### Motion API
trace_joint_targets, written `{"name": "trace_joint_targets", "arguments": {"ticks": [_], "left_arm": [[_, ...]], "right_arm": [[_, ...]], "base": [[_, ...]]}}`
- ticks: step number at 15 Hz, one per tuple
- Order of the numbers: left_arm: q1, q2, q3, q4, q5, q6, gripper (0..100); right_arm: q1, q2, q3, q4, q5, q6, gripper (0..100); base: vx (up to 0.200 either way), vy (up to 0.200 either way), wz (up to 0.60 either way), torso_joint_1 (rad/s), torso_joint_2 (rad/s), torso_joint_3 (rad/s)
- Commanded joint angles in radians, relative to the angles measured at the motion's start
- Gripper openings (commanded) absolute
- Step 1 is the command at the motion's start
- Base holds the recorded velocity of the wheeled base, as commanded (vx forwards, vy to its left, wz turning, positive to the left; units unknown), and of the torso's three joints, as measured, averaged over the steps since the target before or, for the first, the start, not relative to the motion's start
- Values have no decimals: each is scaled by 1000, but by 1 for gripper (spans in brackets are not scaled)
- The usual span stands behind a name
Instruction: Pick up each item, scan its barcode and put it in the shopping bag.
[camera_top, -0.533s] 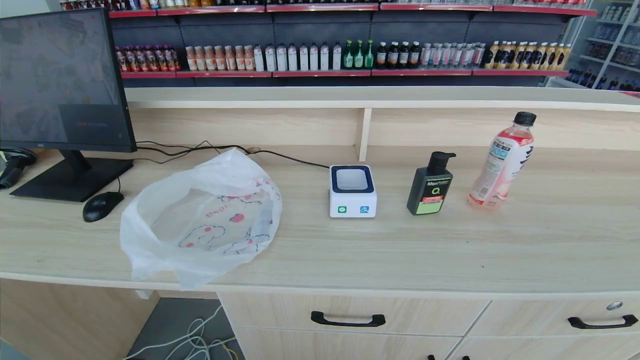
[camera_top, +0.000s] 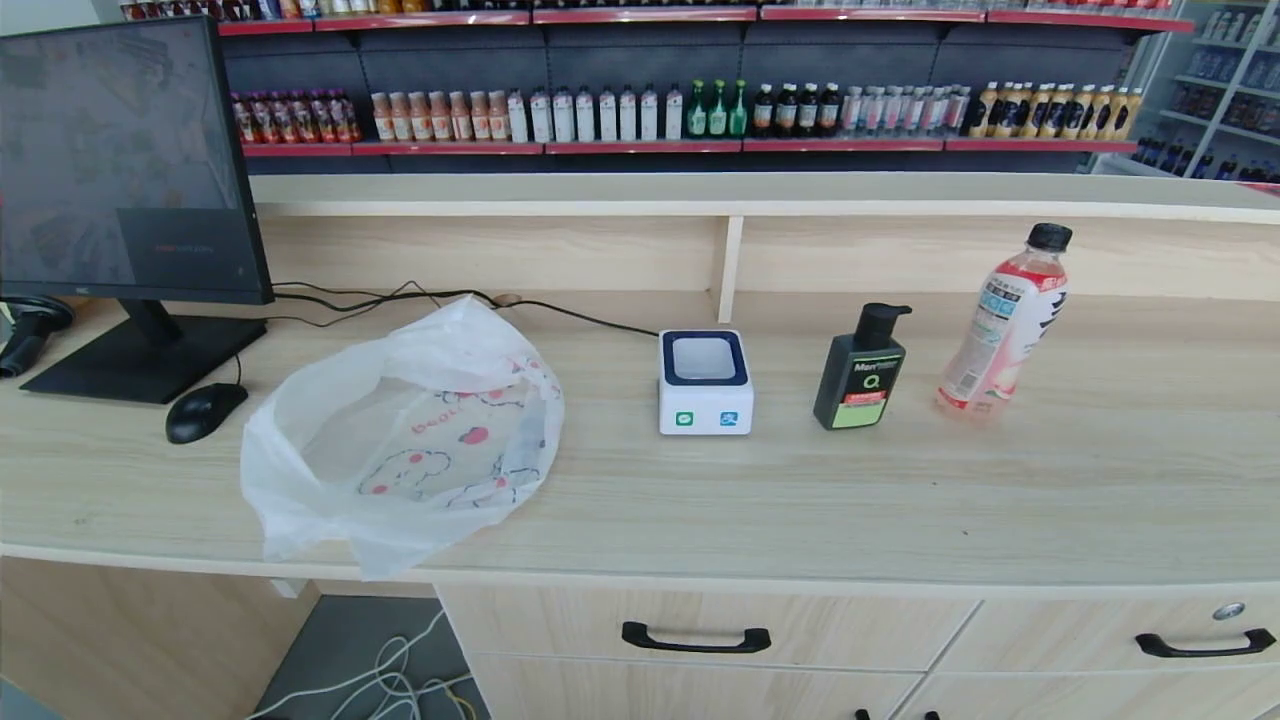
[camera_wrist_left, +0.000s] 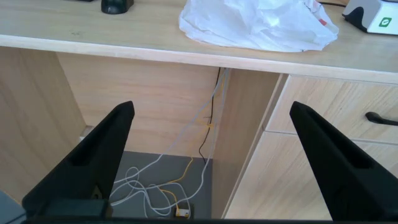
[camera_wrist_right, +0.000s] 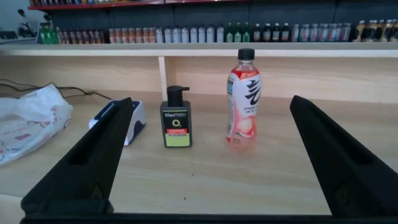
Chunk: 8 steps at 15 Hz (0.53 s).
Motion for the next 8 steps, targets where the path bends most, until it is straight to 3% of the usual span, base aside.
{"name": "trace_joint_targets", "arguments": {"ticks": [1,2,8], "left_arm": [[0,0,-1,0,0,0,100],[0,0,-1,0,0,0,100],[0,0,0,0,0,0,100]], "right_arm": [[143,480,26,-410,1,2,100],[180,568,15,-459,2,14,100],[209,752,-14,-492,7,82,100]], "base": [[0,0,0,0,0,0],[0,0,0,0,0,0],[0,0,0,0,0,0]]}}
